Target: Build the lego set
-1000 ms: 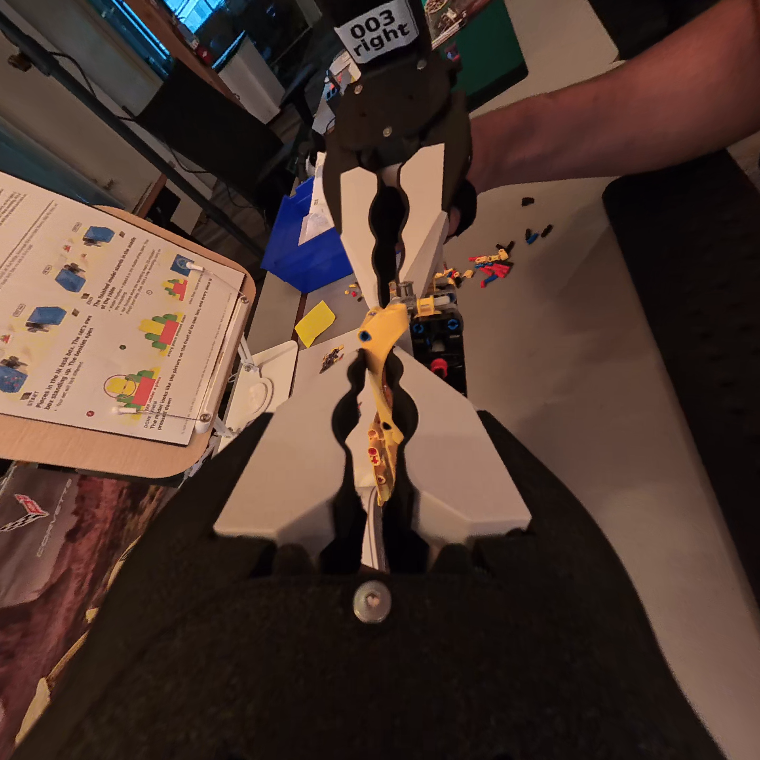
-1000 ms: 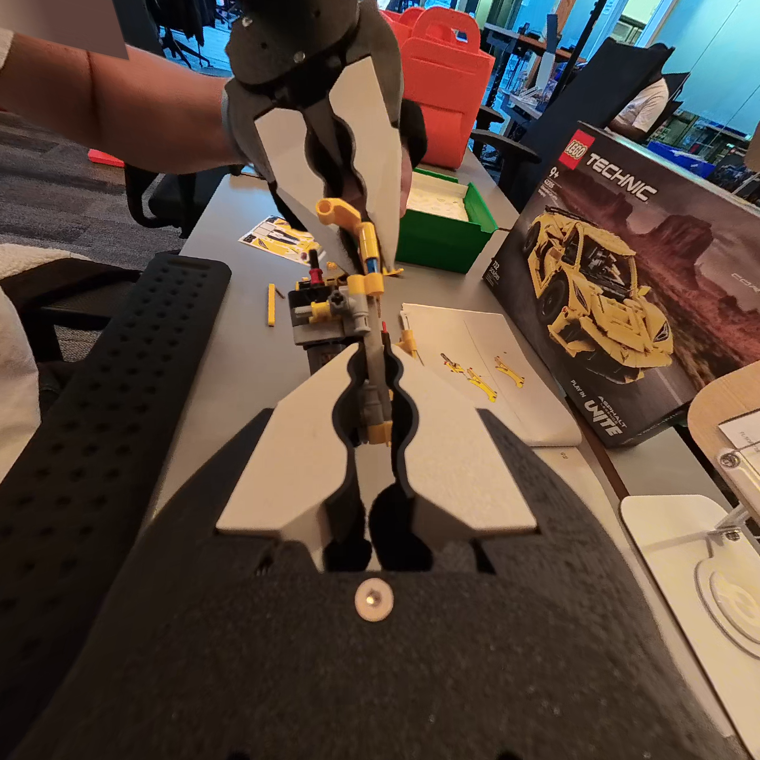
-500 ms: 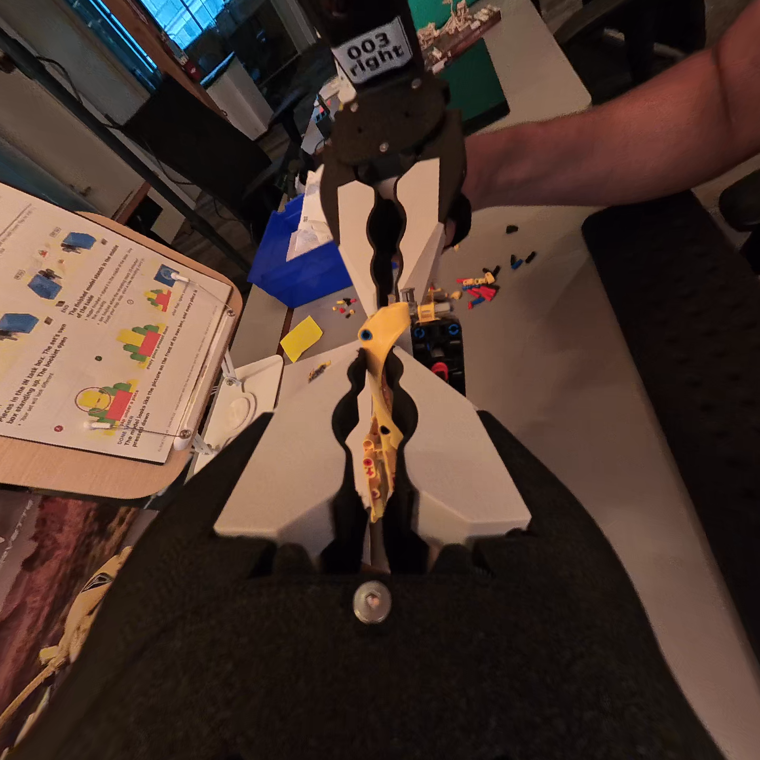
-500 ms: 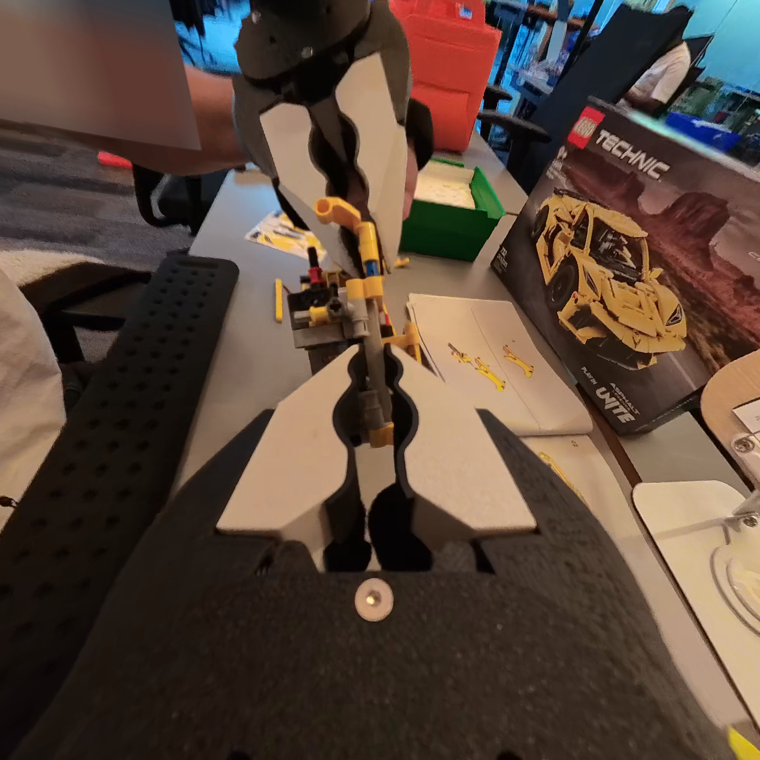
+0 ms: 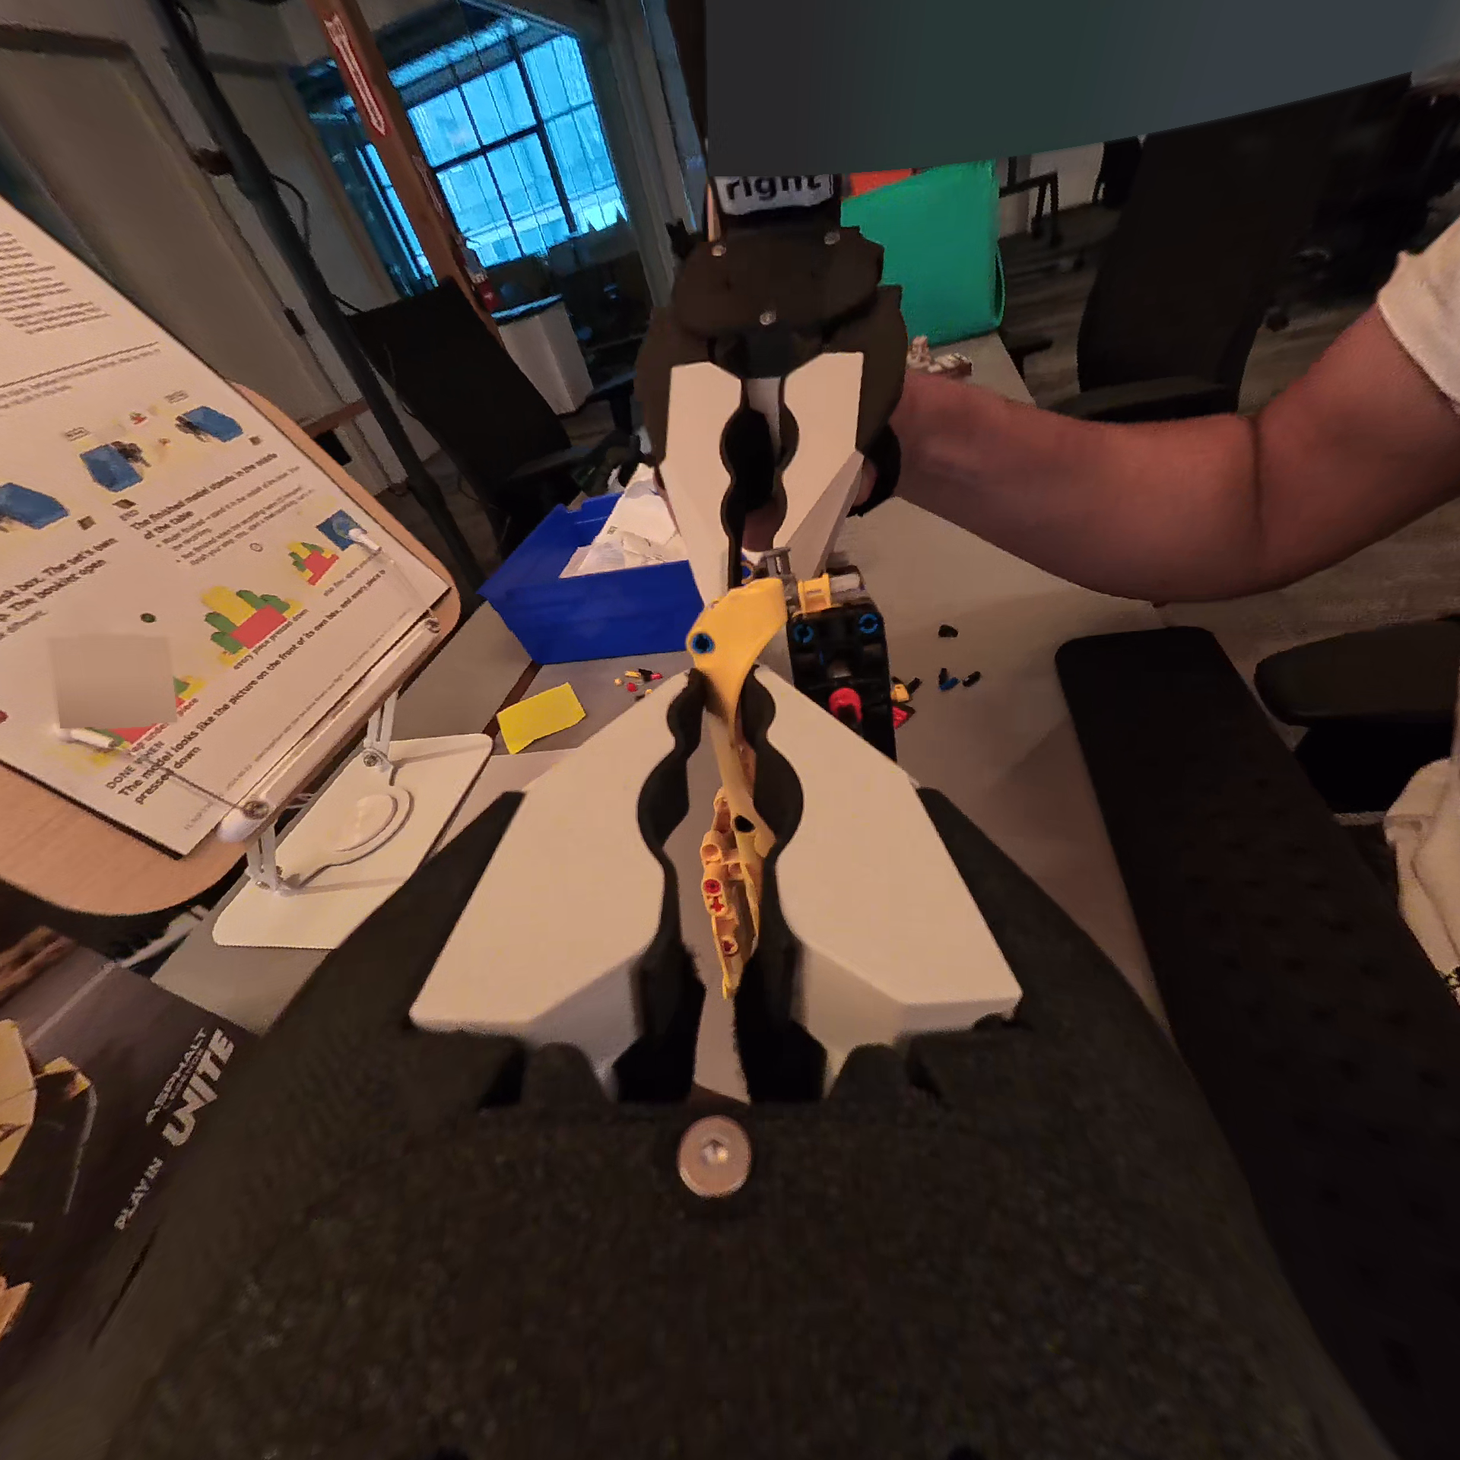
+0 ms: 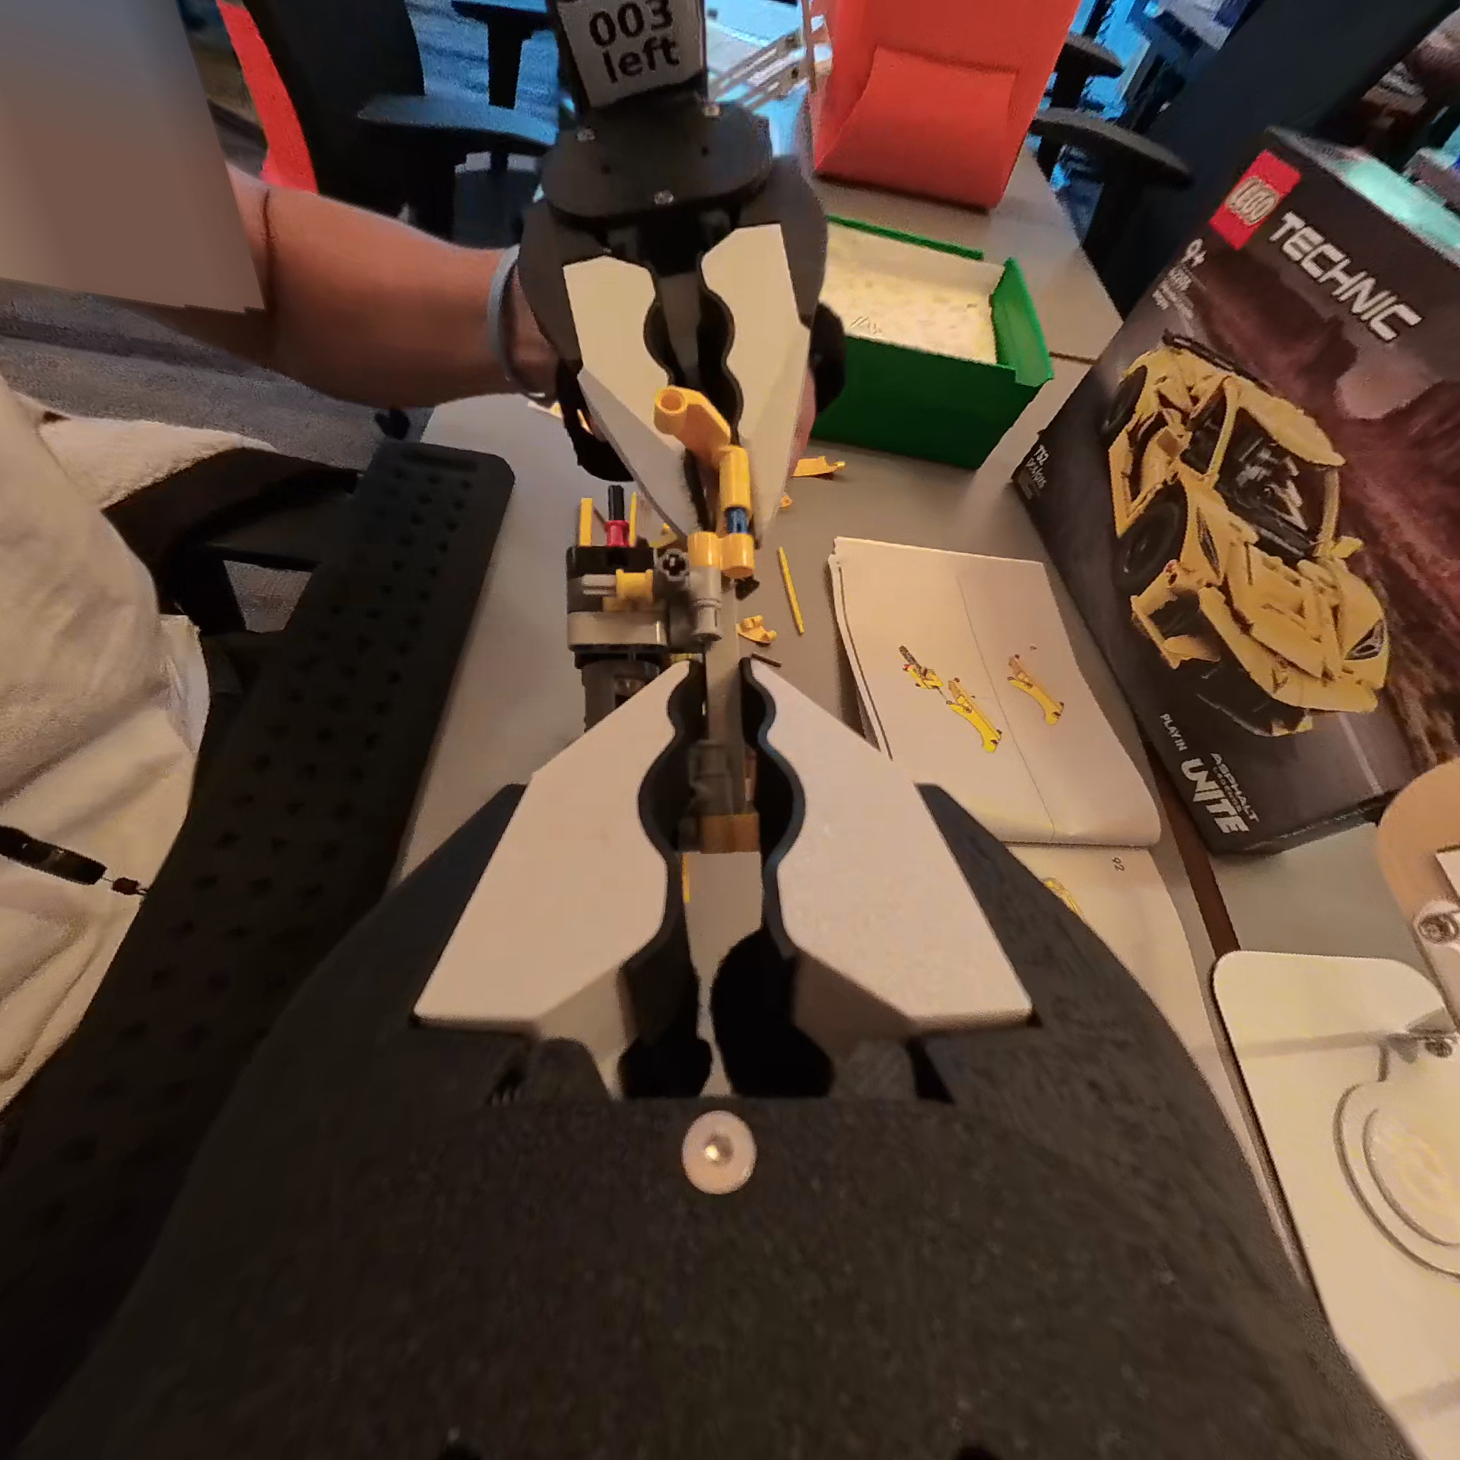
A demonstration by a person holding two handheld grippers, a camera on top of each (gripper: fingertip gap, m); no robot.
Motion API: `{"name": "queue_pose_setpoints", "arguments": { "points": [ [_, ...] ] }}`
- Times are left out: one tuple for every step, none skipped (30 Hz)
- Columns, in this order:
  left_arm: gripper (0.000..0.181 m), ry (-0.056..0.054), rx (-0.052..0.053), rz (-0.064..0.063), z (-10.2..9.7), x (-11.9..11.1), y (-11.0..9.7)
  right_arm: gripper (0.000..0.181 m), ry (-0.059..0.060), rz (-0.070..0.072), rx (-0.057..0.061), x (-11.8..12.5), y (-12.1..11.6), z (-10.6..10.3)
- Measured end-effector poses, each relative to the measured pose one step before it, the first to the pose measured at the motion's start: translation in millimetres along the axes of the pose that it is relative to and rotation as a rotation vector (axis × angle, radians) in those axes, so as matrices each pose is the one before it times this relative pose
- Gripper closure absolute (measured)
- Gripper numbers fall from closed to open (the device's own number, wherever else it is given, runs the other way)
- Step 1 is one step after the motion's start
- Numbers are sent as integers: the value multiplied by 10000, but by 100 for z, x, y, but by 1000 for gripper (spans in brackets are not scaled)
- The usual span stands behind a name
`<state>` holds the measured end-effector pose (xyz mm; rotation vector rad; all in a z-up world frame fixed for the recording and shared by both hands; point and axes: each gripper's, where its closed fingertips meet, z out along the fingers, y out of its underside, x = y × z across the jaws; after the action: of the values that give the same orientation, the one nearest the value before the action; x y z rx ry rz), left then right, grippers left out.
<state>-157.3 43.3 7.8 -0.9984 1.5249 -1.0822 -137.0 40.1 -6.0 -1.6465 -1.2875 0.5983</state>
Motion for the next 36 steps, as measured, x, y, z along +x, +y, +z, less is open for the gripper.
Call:
{"name": "queue_pose_setpoints", "arguments": {
  "points": [
    [172,-113,112,-1,-427,-108,63,174,-113,-17,-148,60,-232,359],
    [172,-105,90,10,-446,-106,66,174,-122,-25,-144,42,-267,369],
    [173,-116,82,-1,-450,-106,79,174,-149,26,-86,39,-325,346],
    [172,-155,98,-8,-439,-151,92,174,-129,50,-67,79,-390,338],
    [172,-121,154,-43,-451,-84,41,174,-136,51,-15,-10,-408,365],
    [172,-107,157,-73,-488,-83,50,173,-94,21,-31,-56,-256,375],
    [172,-136,163,-81,-465,-107,36,170,-46,33,83,-61,-355,272],
    [172,-122,170,-79,-441,-60,18,168,-40,20,142,-113,-403,140],
    [172,-125,146,-43,-388,-52,1,162,-75,4,176,-190,-409,22],
    [172,-112,114,-20,-341,-37,15,157,28,36,139,-36,-386,-112],
    [172,-46,86,-27,-283,16,-1,156,115,55,154,57,-427,-223],
    [172,-4,50,-8,-236,52,-11,152,157,59,140,39,-472,-194],
    [172,14,27,12,-170,71,-18,145,4,20,108,-358,-544,-3],
    [172,-15,9,36,-110,38,3,139,-96,-40,64,-617,-518,294],
    [172,-26,-2,51,-75,35,-4,131,-16,-141,-150,-440,-218,580],
    [172,-27,-21,35,-59,6,1,124,194,-160,-444,6,230,699],
    [172,-33,-29,-2,-37,-22,3,119,117,-144,-542,-12,420,713],
    [172,-21,-18,-4,-42,-18,12,117,79,-105,-398,39,261,619],
    [172,-24,-14,9,-47,-2,-1,119,37,-123,-100,68,-46,466],
    [172,-25,-12,-8,-47,-8,10,130,-60,-125,34,-18,-82,343],
    [172,-43,-18,-29,-74,-78,21,135,-201,-78,86,-228,-155,239],
    [172,-4,-17,-42,-116,-86,15,136,-39,-25,29,23,-93,156],
    [172,65,-3,-17,-105,36,5,136,-94,2,-14,-45,-42,75],
    [172,98,-17,59,-78,163,-14,136,-185,79,-47,-169,-2,38],
    [172,131,-39,160,-76,243,-7,137,-238,28,-71,-254,17,4],
    [172,108,-74,172,-37,201,10,137,-179,-74,-112,-192,57,12],
    [173,73,-74,71,-9,57,20,137,-80,-23,-121,-31,40,24],
    [173,73,-29,-22,21,1,10,137,-114,29,-109,6,48,4],
    [173,56,8,-10,37,1,33,137,-156,65,-69,21,76,3],
    [173,20,37,6,20,-21,12,137,-156,20,-26,8,27,3],
    [173,20,27,-16,4,-1,4,137,-116,9,-11,32,15,9],
    [173,46,1,11,-31,40,3,137,-136,-11,-33,-75,-8,46],
    [173,-6,-84,91,-51,-22,40,137,4,-68,-50,45,-32,62],
    [173,15,-124,152,-60,44,21,137,-76,0,-31,-59,-35,52],
    [173,0,-164,119,-59,48,30,137,-75,-69,21,-93,-38,53],
    [173,-94,-198,125,-18,-87,72,137,85,23,-10,134,-2,50]
  ]
}}
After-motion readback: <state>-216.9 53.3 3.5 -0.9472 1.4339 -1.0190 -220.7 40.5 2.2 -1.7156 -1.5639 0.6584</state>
